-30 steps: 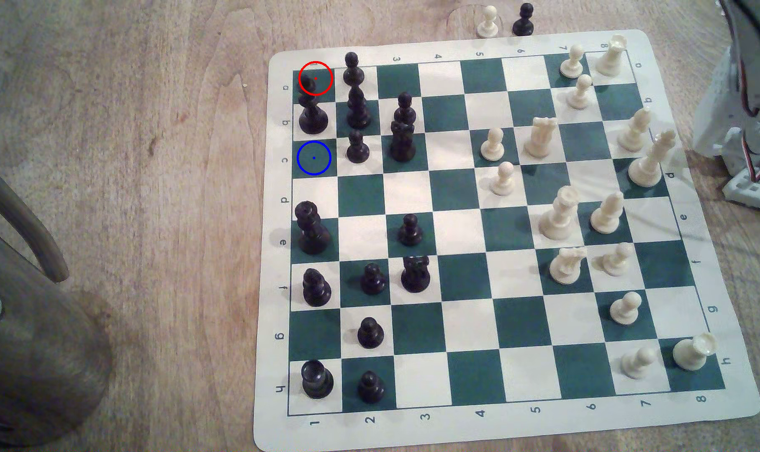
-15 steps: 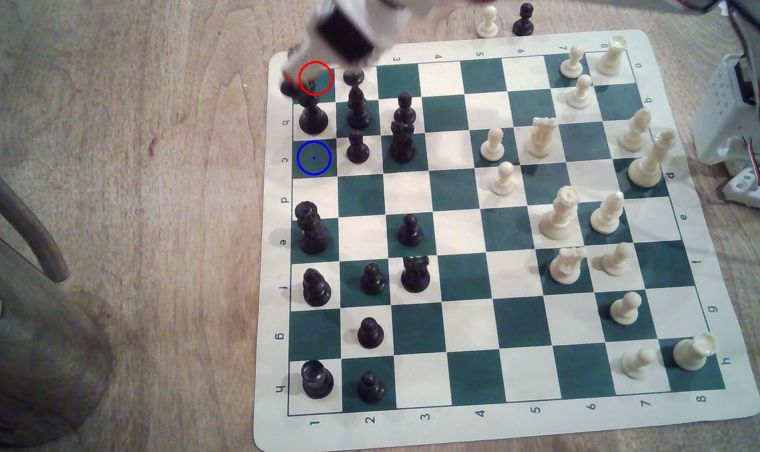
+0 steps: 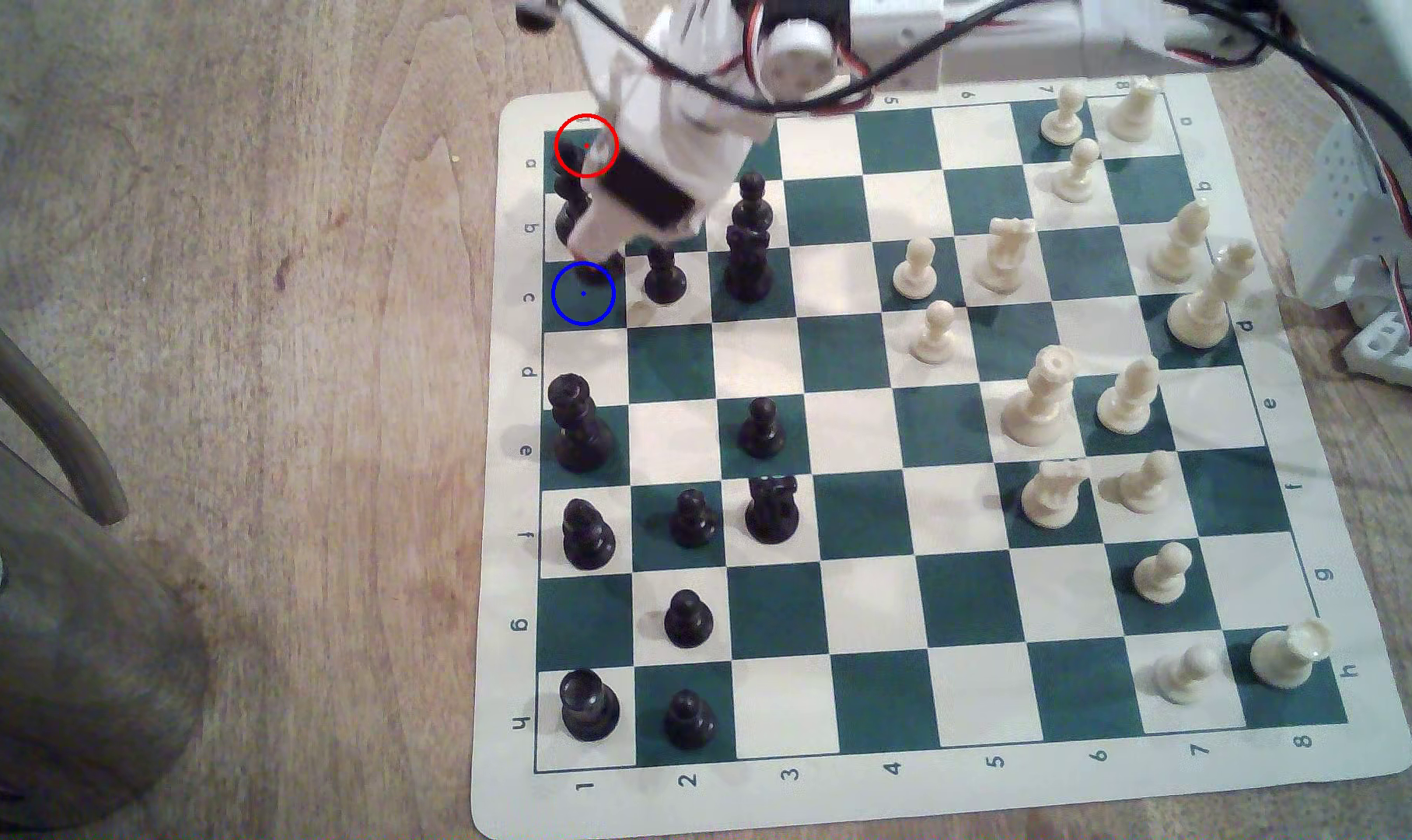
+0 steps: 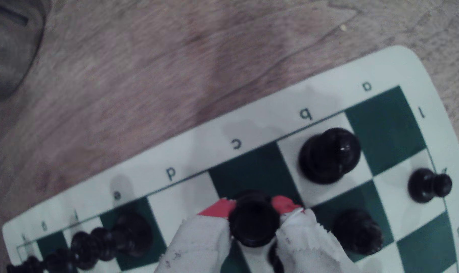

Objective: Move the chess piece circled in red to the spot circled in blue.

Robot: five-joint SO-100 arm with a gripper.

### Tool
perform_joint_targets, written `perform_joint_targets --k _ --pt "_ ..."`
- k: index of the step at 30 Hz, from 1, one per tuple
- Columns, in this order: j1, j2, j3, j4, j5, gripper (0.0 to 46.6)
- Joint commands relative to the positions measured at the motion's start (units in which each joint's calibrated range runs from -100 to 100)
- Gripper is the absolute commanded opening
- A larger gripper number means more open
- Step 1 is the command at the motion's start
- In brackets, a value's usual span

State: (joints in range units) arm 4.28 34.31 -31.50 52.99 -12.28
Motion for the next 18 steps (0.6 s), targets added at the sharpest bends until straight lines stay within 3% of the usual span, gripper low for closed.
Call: perform_joint_targets --k 1,6,18 --pt "-0.09 -1.71 -1.14 -2.62 0.24 1.5" --pt "0.92 2.11 -3.5 -3.36 1.61 0.6" --pt "1.47 2.79 -4.5 -6.8 1.32 1.1"
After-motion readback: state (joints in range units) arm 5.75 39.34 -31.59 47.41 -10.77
